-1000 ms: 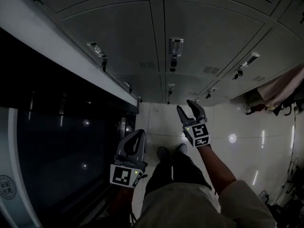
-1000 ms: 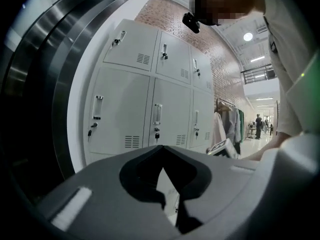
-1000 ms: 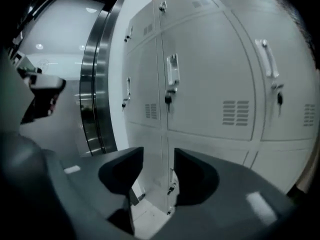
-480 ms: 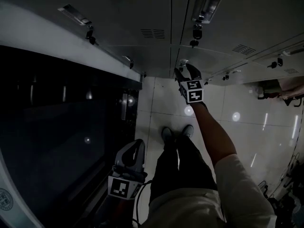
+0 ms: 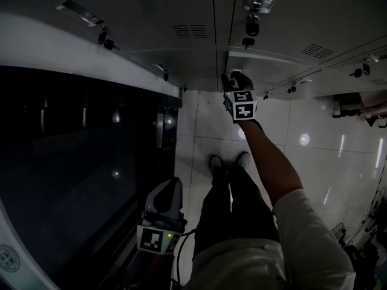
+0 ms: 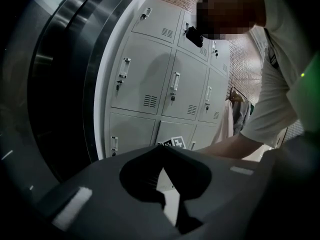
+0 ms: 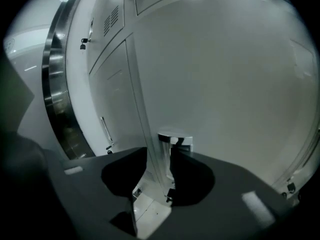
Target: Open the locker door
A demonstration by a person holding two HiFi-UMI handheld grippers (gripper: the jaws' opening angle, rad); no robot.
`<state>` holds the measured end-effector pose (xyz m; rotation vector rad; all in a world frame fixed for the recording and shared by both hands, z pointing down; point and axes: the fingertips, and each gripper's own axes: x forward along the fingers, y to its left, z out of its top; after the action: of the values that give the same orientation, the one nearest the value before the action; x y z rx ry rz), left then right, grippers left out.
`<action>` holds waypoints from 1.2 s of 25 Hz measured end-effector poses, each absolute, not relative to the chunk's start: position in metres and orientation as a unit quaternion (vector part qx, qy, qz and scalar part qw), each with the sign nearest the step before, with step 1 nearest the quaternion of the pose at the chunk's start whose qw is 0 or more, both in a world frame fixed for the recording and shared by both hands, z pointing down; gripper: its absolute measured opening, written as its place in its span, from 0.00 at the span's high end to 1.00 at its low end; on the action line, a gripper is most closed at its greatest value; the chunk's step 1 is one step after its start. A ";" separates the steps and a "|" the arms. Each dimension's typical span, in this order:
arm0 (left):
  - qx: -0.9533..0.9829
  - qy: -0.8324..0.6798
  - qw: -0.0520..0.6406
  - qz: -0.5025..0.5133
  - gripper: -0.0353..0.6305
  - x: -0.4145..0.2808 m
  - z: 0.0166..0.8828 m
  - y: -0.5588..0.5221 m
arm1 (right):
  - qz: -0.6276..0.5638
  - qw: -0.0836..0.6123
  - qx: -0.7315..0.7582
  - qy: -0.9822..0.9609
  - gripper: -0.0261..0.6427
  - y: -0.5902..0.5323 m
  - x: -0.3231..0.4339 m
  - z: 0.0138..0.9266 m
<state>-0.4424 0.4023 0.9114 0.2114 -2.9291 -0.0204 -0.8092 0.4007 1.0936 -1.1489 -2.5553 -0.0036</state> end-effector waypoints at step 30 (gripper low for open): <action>0.137 -0.990 -0.016 -0.008 0.92 -0.484 0.780 0.316 | -0.003 0.228 -0.238 -0.944 0.93 0.135 -0.661 1.136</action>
<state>-0.4845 0.3163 0.7802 0.4334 -3.1441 -0.0256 -0.6606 0.1350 1.1356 -0.6548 -2.6003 -0.0072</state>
